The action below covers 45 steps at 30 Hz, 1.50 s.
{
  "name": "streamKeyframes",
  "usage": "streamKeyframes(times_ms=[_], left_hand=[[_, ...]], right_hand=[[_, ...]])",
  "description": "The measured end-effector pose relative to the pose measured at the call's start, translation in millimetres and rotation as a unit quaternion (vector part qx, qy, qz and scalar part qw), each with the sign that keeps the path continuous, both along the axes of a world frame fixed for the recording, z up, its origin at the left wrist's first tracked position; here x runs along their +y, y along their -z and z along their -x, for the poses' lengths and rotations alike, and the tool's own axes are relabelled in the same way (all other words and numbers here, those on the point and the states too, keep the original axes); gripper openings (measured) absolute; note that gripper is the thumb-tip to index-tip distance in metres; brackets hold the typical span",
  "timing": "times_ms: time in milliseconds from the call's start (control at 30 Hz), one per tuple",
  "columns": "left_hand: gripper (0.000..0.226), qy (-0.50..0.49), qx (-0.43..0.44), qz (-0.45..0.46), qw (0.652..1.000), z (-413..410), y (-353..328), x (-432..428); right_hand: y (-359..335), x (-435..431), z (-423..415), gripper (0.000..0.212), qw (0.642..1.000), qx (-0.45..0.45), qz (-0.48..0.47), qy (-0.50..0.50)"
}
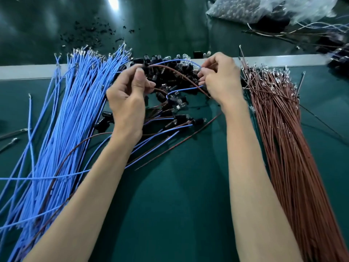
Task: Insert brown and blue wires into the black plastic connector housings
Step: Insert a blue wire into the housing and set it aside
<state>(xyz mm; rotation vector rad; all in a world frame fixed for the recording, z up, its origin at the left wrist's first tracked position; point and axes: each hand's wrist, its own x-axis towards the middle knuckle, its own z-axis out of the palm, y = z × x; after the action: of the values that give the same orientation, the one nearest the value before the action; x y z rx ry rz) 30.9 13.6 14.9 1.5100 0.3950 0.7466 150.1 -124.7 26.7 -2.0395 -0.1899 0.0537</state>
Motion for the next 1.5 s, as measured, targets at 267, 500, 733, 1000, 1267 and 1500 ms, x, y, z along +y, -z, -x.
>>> streamKeyframes(times_ms=[267, 500, 733, 1000, 1267, 1500], left_hand=[[0.021, -0.064, 0.015, 0.079, 0.995, -0.9, -10.6, 9.5], [0.013, -0.128, -0.030, 0.251, 0.959, -4.0, -24.9, 19.5], [0.019, -0.168, -0.091, 0.364, 0.912, -4.2, -27.7, 27.9], [0.018, 0.010, 0.091, 0.286, 0.954, -5.5, -11.4, 13.8], [0.009, 0.322, 0.199, -0.017, 0.925, 6.0, -13.2, -6.2], [0.008, 0.280, 0.157, -0.029, 0.947, 8.7, -17.7, -8.2]], right_hand=[[2.7, -8.6, -1.4, 0.018, 1.000, 0.004, 0.002, 0.017], [0.9, -14.7, -5.1, 0.024, 0.998, -0.014, 0.019, 0.060], [-3.1, -34.5, -13.3, 0.026, 0.987, -0.016, -0.020, 0.159], [-7.0, -34.7, -3.3, 0.027, 0.996, 0.076, -0.035, 0.015], [-9.7, -30.0, 4.0, 0.013, 0.978, 0.142, -0.143, -0.052], [-14.4, -28.7, 8.0, 0.016, 0.975, 0.126, -0.086, -0.160]])
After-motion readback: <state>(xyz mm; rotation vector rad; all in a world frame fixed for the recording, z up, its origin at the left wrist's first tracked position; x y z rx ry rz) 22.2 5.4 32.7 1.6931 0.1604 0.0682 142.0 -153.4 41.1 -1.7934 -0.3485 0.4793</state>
